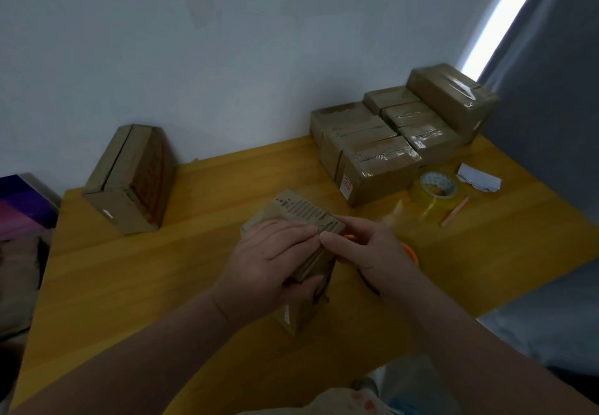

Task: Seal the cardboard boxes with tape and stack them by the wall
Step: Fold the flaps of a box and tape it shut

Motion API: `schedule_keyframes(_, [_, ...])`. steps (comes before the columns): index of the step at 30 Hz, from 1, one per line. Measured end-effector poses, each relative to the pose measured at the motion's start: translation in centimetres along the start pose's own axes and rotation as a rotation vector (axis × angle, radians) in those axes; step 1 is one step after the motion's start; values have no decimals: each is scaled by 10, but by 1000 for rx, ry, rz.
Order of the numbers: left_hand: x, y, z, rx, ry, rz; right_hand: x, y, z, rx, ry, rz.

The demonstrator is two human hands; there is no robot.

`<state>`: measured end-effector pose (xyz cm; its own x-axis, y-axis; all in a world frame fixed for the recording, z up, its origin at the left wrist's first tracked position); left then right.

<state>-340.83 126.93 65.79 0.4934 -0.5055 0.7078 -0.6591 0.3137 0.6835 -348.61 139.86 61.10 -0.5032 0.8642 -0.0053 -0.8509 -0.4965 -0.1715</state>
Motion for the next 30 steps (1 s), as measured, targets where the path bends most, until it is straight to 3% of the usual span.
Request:
schedule_keyframes(5, [3,-2,-6,-25,3,-33,-1,-5,4,28,12,-76])
schedule_keyframes(11, [4,-8,-16,-50,24,-70,5,-12,12,160,-215,-295])
schedule_keyframes(19, [6,-12,-18,-38,46,-44,1,-15,23,235,-301,-389])
schedule_keyframes(26, [11,-10,-14,69,-55,32,16,-15,16,42,-181,-549])
schedule_keyframes(27, [13,-8,-14,97,-77,39,18,-17,24,119,-257,-587])
schedule_keyframes(30, [18,-2,-13,163,-77,59,2,-29,67,604,-687,-568])
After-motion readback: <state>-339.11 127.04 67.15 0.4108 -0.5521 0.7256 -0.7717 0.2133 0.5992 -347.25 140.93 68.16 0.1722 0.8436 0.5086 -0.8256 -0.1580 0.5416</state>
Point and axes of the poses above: each hand's wrist, its own y-axis towards the middle knuckle, its own x-axis out of the back of the hand, z = x × y, the point moved 7 cm from there along y, towards the middle knuckle, and after that the axes turned 2 degrees about x, right-handed, at the moved point
